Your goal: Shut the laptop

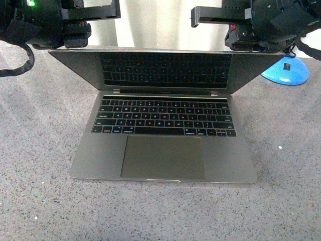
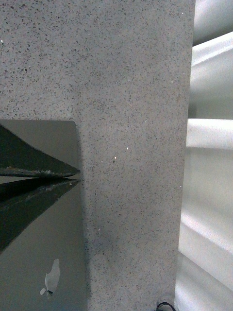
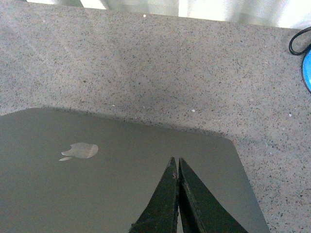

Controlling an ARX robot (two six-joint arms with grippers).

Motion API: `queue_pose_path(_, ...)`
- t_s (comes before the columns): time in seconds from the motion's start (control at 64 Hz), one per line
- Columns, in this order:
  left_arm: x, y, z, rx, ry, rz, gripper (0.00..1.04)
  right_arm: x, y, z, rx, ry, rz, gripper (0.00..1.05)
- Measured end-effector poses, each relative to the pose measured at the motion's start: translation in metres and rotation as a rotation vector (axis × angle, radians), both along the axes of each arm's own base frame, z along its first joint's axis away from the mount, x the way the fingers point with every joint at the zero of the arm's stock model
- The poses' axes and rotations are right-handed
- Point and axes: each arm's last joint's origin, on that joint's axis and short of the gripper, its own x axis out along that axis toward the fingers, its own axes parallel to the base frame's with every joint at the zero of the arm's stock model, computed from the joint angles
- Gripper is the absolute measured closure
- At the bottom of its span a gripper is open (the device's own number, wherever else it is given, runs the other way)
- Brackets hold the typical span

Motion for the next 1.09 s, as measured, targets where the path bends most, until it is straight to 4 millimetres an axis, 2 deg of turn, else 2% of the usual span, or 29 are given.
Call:
queue_pose_path(0.609,-0.012,0.003,-0.016,-0.035,0.062,0.025,1.01,-0.013,-0.005,-0.019,0.031,0.078,-0.051,1.04)
queue_pose_path(1.094,-0.022,0.001,-0.026,-0.050,0.087,0.026,1.01,-0.027,-0.002,-0.035,0.038,0.126,-0.058,1.04)
